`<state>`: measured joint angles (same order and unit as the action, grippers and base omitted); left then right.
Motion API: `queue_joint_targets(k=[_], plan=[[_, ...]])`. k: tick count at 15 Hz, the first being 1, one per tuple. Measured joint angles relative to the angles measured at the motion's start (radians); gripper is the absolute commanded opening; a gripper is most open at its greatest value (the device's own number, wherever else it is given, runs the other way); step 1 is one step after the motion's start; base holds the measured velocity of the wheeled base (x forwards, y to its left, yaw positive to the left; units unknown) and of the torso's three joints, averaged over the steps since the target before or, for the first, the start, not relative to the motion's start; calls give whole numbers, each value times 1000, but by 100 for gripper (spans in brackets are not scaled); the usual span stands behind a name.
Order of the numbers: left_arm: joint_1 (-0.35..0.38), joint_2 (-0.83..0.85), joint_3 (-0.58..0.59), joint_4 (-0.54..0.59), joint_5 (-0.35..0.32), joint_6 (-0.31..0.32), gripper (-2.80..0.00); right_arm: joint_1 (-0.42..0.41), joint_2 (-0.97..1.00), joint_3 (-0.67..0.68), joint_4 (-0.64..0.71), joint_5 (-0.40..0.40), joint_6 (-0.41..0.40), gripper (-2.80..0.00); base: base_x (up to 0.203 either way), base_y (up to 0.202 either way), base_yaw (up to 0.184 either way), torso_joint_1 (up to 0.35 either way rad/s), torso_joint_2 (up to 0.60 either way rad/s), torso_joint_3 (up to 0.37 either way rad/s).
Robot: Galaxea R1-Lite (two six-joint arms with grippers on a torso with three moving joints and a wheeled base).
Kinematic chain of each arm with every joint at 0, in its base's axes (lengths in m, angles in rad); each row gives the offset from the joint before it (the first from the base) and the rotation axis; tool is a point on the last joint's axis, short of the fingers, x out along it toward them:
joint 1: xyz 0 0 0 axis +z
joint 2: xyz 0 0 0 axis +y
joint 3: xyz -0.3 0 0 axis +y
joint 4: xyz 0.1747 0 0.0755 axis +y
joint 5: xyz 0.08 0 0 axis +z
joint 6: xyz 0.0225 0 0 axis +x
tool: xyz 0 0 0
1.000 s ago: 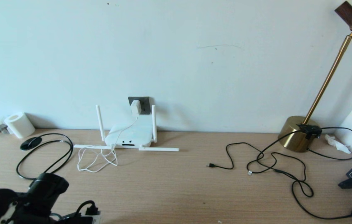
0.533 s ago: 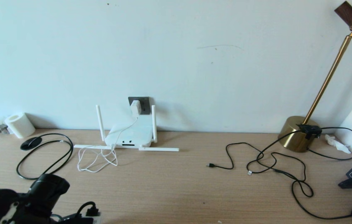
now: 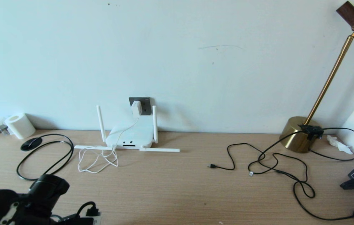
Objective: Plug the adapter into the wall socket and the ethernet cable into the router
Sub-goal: Pick up cable
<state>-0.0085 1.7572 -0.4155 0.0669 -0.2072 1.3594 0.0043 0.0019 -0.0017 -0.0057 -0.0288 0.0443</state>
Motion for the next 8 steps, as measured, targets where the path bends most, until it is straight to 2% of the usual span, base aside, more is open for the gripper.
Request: queue_joint_targets(k=[8], plan=[[3,8,14,-1,10,0,-280,0,0,0,0,0,0,-280,0,0,0,0,0,0]])
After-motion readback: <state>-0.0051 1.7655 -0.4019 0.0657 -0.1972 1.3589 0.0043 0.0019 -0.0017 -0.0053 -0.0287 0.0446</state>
